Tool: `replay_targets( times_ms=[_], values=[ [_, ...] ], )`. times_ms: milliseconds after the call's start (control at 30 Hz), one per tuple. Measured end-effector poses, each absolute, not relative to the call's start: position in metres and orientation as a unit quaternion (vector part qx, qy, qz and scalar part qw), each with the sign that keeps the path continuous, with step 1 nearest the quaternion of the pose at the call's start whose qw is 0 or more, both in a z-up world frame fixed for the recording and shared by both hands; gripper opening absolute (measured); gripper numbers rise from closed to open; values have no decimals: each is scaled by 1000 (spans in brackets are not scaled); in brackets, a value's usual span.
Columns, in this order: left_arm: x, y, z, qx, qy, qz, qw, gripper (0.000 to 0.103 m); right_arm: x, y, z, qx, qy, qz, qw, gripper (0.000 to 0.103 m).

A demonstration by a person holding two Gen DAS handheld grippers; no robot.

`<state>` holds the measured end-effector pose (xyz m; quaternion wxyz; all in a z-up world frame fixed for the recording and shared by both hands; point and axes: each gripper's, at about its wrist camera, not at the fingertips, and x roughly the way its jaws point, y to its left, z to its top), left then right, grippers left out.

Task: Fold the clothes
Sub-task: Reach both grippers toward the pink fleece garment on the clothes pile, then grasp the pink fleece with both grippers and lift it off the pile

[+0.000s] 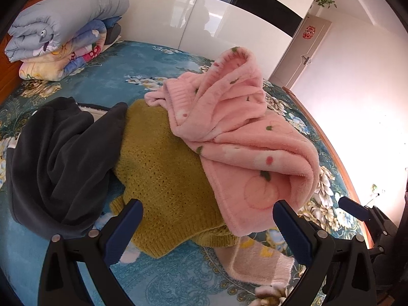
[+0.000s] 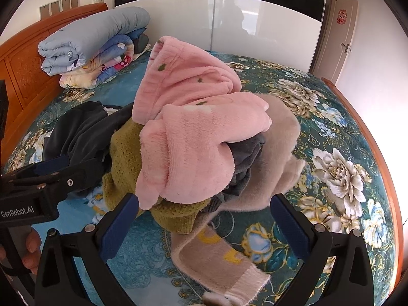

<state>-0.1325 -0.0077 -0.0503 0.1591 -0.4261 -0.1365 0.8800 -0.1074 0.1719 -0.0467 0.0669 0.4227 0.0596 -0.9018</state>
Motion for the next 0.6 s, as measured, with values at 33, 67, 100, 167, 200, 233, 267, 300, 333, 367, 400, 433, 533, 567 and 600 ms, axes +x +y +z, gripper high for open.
replay_targets(
  times_ms=[33,67,100,167,200,233,267,300,333,367,400,433,533,567,600],
  values=[
    [-136,-2,-48,-429,-138,877,165,103,-106,175,-47,423,58,-902,67,103],
    [-139,3,-46,-431,-140,875,171,103,-104,180,-47,423,55,-902,67,103],
    [-142,8,-43,-434,-141,872,177,103,-100,186,-47,422,52,-903,65,103],
    [-149,19,-39,-439,-144,867,189,103,-86,199,-48,422,48,-904,57,103],
    [-152,24,-37,-441,-146,864,195,103,-79,206,-50,423,47,-903,52,103],
    [-155,30,-34,-444,-148,861,200,103,-71,214,-52,426,45,-902,47,103],
    [-158,35,-32,-446,-149,858,206,103,-62,222,-54,429,44,-901,41,103],
    [-162,40,-30,-448,-151,855,212,103,-54,231,-57,434,42,-899,33,103],
    [-165,46,-27,-451,-152,852,218,103,-46,241,-60,440,38,-897,24,103],
    [-169,53,-26,-454,-153,850,221,102,-38,250,-63,447,34,-894,14,103],
    [-174,61,-26,-457,-152,848,221,102,-31,261,-66,454,28,-891,3,103],
    [-179,70,-26,-460,-152,846,222,102,-23,271,-69,461,23,-887,-8,103],
    [-195,82,-34,-488,-170,831,206,75,-3,299,-74,475,3,-879,-36,103],
    [-198,82,-37,-495,-179,826,200,61,4,308,-73,476,-1,-879,-36,103],
    [-200,81,-39,-500,-187,823,195,53,10,316,-72,476,-3,-878,-42,103]
  ],
)
